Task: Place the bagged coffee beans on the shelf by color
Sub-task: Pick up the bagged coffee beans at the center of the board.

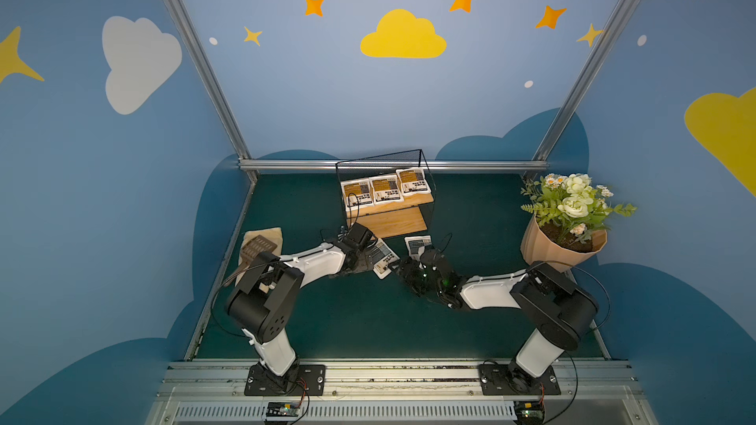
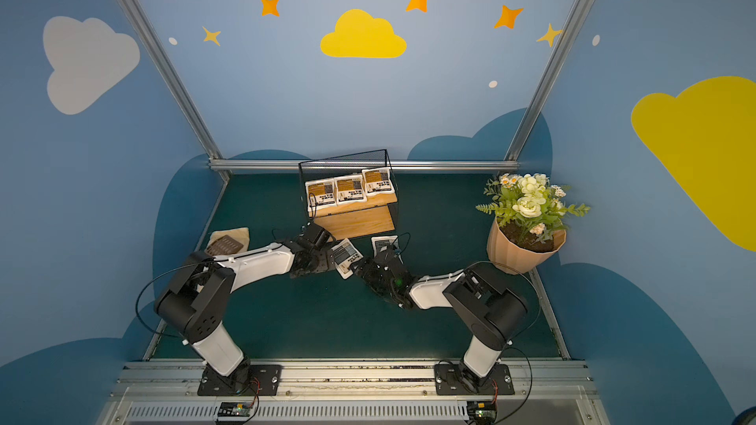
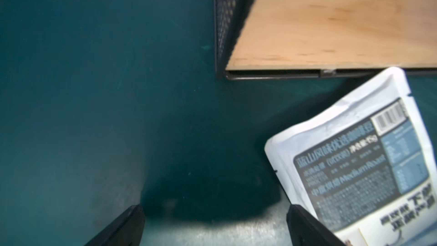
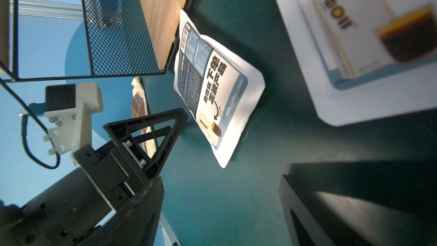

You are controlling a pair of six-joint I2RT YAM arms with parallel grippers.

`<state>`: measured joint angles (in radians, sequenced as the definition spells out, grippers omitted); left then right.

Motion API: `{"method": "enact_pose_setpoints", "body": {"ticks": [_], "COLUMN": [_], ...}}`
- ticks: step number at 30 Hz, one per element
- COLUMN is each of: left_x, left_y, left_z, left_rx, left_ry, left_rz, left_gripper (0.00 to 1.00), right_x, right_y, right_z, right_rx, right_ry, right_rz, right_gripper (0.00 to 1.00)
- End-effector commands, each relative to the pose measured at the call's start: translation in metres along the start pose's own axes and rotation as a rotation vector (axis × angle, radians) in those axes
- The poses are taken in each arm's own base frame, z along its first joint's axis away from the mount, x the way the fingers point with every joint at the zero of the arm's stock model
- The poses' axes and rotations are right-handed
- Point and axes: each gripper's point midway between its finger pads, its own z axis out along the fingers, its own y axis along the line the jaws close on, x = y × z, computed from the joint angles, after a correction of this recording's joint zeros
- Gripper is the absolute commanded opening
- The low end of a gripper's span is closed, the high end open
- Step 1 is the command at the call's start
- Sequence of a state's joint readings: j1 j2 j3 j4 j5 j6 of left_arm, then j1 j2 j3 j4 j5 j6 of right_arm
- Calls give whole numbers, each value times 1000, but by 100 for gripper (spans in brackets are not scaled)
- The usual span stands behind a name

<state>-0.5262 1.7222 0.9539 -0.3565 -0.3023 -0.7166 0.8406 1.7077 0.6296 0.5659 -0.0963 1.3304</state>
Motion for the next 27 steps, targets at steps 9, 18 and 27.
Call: {"method": "enact_pose_setpoints", "body": {"ticks": [9, 18, 27], "left_x": [-7, 4, 9], "left_y": [-1, 2, 3], "left_z": [17, 25, 27], "left_rx": [-30, -40, -38], "left_ry": [-13, 15, 28], "left_rz": [-25, -19, -24], "left_gripper": [100, 100, 100], "right_x": [0, -5, -6], "right_y": [-28, -31, -37], "right_z": [19, 38, 51], "right_rx": [78, 62, 48], "right_ry": [1, 6, 3], "right_rz": [80, 114, 136], "right_gripper": [82, 78, 62]}}
